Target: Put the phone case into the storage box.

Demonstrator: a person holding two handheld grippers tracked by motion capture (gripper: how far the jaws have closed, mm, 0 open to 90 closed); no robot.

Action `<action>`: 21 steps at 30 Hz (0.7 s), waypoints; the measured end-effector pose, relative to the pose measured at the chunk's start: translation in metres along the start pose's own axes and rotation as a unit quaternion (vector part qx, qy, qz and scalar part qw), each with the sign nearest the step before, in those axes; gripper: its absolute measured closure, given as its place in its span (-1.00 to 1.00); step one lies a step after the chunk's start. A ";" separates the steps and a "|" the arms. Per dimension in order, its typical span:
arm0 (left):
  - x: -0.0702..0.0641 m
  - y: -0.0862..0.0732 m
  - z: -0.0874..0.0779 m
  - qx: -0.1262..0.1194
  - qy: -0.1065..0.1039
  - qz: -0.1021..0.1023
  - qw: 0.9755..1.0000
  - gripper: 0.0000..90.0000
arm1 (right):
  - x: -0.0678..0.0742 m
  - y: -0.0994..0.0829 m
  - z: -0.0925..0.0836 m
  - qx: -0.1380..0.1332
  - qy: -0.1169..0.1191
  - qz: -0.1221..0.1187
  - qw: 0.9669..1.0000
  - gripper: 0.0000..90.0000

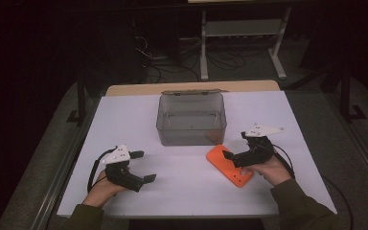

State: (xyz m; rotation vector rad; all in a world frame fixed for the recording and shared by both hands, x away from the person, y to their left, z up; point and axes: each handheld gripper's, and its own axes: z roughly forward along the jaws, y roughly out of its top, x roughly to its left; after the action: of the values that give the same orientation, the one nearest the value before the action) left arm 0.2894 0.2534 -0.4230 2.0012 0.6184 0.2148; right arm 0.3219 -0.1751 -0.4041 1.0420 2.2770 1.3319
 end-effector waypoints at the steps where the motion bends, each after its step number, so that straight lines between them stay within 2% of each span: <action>1: 0.000 0.000 0.000 0.000 0.000 0.000 1.000 -1.00 | 0.000 0.001 0.001 0.001 -0.001 0.000 1.000 -1.00; 12: 0.000 0.000 0.000 0.000 0.000 0.000 1.000 -1.00 | -0.002 0.010 0.005 -0.002 -0.001 -0.001 1.000 -1.00; 21: 0.000 0.000 0.000 -0.001 0.001 0.001 1.000 -1.00 | -0.003 0.011 0.004 0.002 -0.003 0.001 1.000 -1.00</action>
State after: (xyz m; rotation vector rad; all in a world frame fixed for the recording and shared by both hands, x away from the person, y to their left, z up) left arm 0.2892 0.2535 -0.4228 1.9997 0.6176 0.2194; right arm 0.3304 -0.1715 -0.3973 1.0492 2.2748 1.3250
